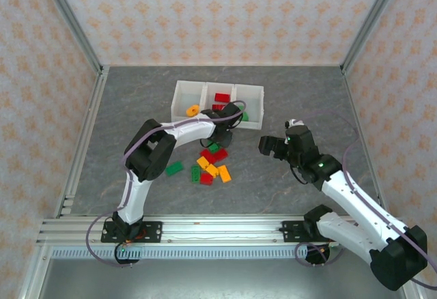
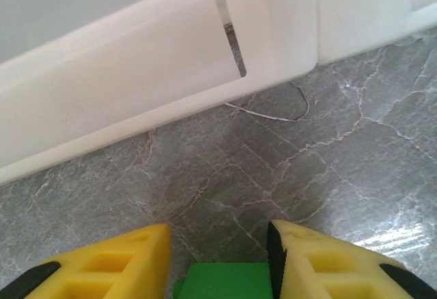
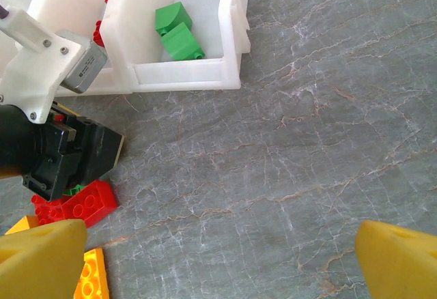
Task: Sort the legos into containers by color
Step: Pick up the lego from the center of the table.
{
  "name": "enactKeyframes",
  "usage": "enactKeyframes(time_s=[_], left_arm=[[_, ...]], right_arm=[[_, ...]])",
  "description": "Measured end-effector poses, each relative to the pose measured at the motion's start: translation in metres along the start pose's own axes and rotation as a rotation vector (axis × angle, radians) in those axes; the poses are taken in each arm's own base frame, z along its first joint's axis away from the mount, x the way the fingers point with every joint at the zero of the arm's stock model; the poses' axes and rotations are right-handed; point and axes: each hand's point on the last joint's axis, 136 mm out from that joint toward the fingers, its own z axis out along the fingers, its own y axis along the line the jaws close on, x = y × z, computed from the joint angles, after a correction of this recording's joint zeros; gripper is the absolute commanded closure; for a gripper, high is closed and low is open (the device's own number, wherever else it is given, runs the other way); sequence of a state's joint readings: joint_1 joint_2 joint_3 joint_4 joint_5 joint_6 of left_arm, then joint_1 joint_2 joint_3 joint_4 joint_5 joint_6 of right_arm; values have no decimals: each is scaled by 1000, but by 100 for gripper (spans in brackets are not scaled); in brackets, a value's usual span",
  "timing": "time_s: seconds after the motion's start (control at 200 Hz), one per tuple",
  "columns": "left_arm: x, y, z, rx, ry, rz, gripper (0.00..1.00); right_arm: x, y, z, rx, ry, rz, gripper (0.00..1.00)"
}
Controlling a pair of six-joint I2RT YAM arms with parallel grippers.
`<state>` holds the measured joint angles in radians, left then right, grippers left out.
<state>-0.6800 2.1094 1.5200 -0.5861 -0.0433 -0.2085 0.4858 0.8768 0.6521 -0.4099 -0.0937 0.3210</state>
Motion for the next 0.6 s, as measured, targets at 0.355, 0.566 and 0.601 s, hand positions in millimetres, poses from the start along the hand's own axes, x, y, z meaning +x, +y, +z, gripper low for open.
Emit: enactKeyframes(time_s=[0.355,0.566,0.601], left_arm=[[2,1,-2,3,-10,-55,77],[3,9,-18,-9,-33,-91,83],[-1,11,-25,-5,-50,-102,83]], right_arm=[[1,0,1,3,3,0,0],[1,-2,2,12,4,-1,0],[1,-2,2,15,2,-1,0]])
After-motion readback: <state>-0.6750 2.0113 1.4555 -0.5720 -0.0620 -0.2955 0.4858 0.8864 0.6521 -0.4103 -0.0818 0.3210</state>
